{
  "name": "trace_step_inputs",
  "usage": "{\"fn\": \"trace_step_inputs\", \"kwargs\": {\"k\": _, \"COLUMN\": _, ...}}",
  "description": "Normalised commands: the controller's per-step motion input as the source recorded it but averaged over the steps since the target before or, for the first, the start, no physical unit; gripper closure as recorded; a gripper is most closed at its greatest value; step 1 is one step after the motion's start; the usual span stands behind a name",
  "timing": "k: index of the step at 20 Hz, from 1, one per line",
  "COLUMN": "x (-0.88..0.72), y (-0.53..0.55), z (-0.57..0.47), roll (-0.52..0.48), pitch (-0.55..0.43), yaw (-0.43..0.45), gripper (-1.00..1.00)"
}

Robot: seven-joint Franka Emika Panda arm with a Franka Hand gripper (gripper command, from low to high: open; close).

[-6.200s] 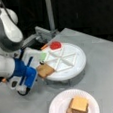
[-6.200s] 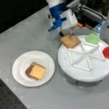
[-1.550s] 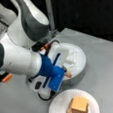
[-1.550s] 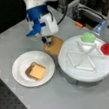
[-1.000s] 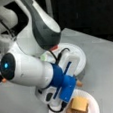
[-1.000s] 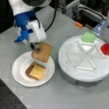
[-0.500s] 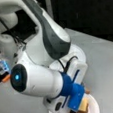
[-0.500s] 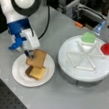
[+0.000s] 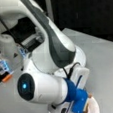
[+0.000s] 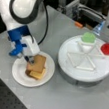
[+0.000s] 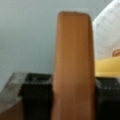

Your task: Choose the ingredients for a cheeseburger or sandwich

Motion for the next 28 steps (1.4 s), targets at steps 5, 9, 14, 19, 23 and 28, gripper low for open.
{"fn": "trace_step_inputs", "kwargs": {"k": 5, "x": 0.24, "y": -0.17, "z": 0.00, "roll": 0.164, "pitch": -0.021, "yaw": 0.137, "gripper": 1.00}}
{"fn": "trace_step_inputs", "kwargs": {"k": 9, "x": 0.23, "y": -0.15, "z": 0.03, "roll": 0.165, "pitch": -0.021, "yaw": 0.135, "gripper": 1.00}}
{"fn": "trace_step_inputs", "kwargs": {"k": 14, "x": 0.22, "y": -0.15, "z": 0.02, "roll": 0.166, "pitch": -0.017, "yaw": 0.135, "gripper": 1.00}}
{"fn": "trace_step_inputs", "kwargs": {"k": 19, "x": 0.22, "y": -0.15, "z": 0.01, "roll": 0.166, "pitch": -0.016, "yaw": 0.135, "gripper": 1.00}}
{"fn": "trace_step_inputs", "kwargs": {"k": 23, "x": 0.22, "y": -0.15, "z": 0.01, "roll": 0.166, "pitch": -0.016, "yaw": 0.135, "gripper": 1.00}}
{"fn": "trace_step_inputs", "kwargs": {"k": 28, "x": 0.22, "y": -0.15, "z": 0.01, "roll": 0.166, "pitch": -0.015, "yaw": 0.135, "gripper": 1.00}}
